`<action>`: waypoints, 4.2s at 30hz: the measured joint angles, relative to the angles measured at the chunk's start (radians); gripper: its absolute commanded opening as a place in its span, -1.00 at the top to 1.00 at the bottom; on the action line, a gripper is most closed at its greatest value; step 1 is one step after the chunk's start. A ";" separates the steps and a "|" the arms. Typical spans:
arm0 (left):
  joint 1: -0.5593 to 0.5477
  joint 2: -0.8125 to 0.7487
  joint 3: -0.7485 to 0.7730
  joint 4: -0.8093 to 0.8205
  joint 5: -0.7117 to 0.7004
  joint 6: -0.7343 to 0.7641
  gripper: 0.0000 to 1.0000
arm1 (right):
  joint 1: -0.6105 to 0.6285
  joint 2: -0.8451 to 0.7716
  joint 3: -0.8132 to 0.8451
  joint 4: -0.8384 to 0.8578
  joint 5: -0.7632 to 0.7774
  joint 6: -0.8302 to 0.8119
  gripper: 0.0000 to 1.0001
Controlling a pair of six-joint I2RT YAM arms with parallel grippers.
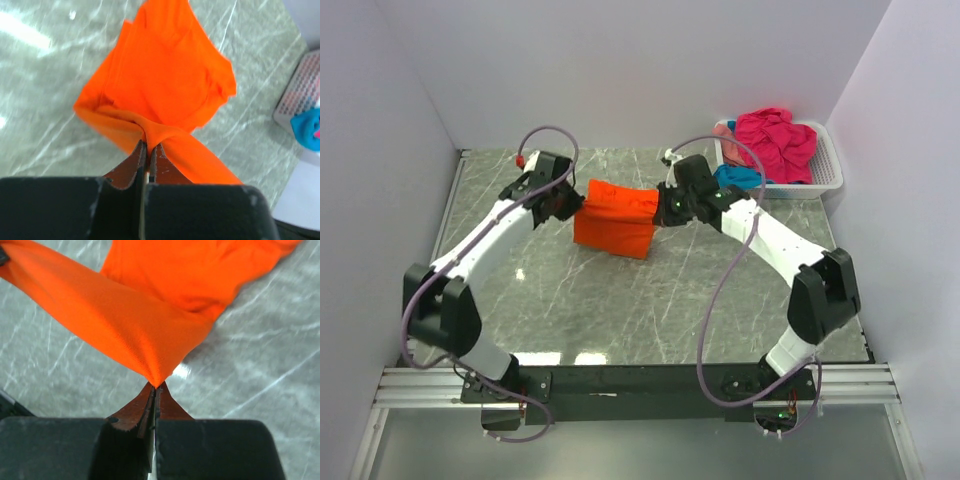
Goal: Fold and stack the t-shirts
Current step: Fold the tshirt, then neatly place the folded tshirt to the corner, then reset both grippers
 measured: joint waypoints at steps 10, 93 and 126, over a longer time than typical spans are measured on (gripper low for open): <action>0.037 0.260 0.247 0.006 0.018 0.066 0.99 | -0.108 0.220 0.192 -0.026 -0.103 -0.025 1.00; 0.401 0.803 0.673 -0.038 -0.458 0.686 0.99 | -0.150 -0.269 -0.312 0.090 0.233 -0.071 -0.64; 0.369 0.571 0.830 -0.072 -0.468 0.737 -0.99 | -0.150 -0.397 -0.356 0.080 0.309 -0.007 -0.70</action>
